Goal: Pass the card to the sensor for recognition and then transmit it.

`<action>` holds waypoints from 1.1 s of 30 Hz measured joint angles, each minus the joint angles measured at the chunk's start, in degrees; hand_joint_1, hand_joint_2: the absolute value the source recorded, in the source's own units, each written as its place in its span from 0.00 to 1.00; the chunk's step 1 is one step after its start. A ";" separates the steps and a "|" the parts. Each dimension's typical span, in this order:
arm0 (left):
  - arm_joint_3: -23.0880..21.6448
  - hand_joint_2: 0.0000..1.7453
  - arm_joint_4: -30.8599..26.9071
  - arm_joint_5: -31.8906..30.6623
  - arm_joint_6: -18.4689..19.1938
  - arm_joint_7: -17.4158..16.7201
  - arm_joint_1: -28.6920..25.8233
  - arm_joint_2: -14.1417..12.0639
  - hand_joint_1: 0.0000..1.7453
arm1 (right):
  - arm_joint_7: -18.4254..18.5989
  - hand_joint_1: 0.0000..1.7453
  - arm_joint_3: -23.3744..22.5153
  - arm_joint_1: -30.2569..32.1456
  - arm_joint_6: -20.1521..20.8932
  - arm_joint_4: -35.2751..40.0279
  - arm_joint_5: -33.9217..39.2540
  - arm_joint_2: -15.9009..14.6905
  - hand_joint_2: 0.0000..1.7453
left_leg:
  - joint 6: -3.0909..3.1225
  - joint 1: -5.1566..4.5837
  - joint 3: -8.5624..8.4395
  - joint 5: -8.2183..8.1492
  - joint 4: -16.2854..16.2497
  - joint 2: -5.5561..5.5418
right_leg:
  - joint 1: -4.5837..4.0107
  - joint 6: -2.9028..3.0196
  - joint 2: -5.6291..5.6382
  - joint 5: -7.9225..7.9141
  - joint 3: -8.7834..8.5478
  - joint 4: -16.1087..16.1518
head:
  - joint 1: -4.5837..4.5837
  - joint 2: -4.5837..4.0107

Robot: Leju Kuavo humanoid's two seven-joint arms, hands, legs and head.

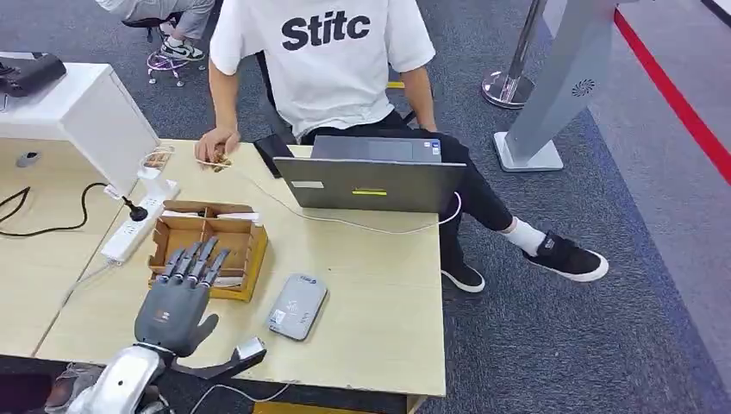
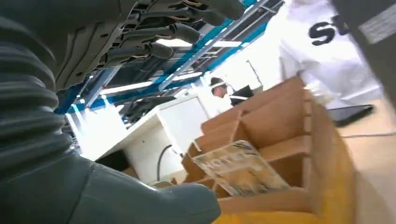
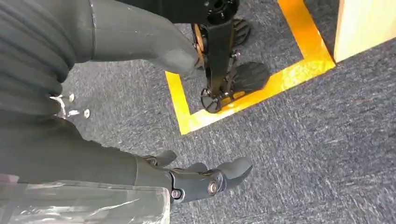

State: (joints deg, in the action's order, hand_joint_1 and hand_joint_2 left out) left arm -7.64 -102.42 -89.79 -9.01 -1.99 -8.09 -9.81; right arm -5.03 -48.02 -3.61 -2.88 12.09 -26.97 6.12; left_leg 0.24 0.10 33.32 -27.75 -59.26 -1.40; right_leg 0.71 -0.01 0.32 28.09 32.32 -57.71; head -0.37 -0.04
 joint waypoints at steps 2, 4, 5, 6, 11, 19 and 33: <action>3.02 1.00 0.70 0.00 -0.50 0.78 0.24 0.59 0.00 | -0.33 0.00 -0.11 -0.01 0.26 0.00 -0.59 0.00 1.00 | 0.00 0.00 -0.01 0.00 0.00 0.00 | 0.00 0.00 0.00 0.00 0.00 0.00 | 0.00 0.00; 6.08 1.00 1.95 0.00 -0.98 1.60 0.75 1.22 0.00 | -0.61 0.00 -0.15 -0.01 0.37 0.00 -0.94 0.00 1.00 | 0.00 0.00 -0.01 0.00 0.00 0.00 | 0.00 0.00 0.00 0.00 0.00 0.00 | 0.00 0.00; 7.47 1.00 2.69 0.00 -1.22 1.81 0.97 1.53 0.00 | -0.79 0.00 -0.17 -0.02 0.44 0.00 -1.27 0.00 1.00 | 0.00 0.00 -0.01 0.00 0.00 0.00 | 0.00 0.00 0.00 0.00 0.01 0.00 | -0.02 0.00; 8.52 1.00 3.32 0.04 -1.40 2.21 1.23 1.81 0.00 | -0.90 0.00 -0.17 -0.02 0.50 0.00 -1.44 0.00 1.00 | 0.00 0.01 -0.01 0.00 0.00 0.00 | 0.00 0.00 0.00 0.00 0.01 0.00 | 0.02 0.00; 12.52 1.00 7.56 0.26 -3.43 5.42 2.82 2.71 0.00 | -1.16 0.00 -0.18 -0.08 0.83 0.02 -2.58 0.00 1.00 | 0.00 0.00 -0.01 0.00 0.00 0.00 | 0.00 0.00 0.00 0.00 0.00 0.00 | 0.00 0.00; 14.07 1.00 12.35 0.63 -4.94 7.56 4.29 3.17 0.00 | -1.77 0.00 -0.20 -0.14 0.59 0.02 -4.00 0.00 1.00 | 0.00 0.00 0.00 0.00 0.00 -0.02 | 0.00 0.00 -0.01 0.00 0.00 0.01 | 0.00 0.00; 12.76 1.00 17.20 1.36 -8.63 11.82 7.29 3.41 0.00 | -3.37 0.00 -0.59 -0.31 -0.24 0.11 -5.92 -0.02 1.00 | 0.00 0.00 -0.02 0.00 -0.01 0.01 | 0.00 0.00 0.00 0.00 0.02 0.01 | 0.00 0.00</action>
State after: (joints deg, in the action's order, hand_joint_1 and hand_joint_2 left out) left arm 5.11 -85.22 -88.43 -17.64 9.84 -0.81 -6.40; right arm -8.39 -48.61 -3.92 -3.13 12.20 -32.89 6.10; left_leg 0.24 0.10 33.31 -27.75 -59.27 -1.39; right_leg 0.72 0.00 0.32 28.08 32.34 -57.70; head -0.37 -0.04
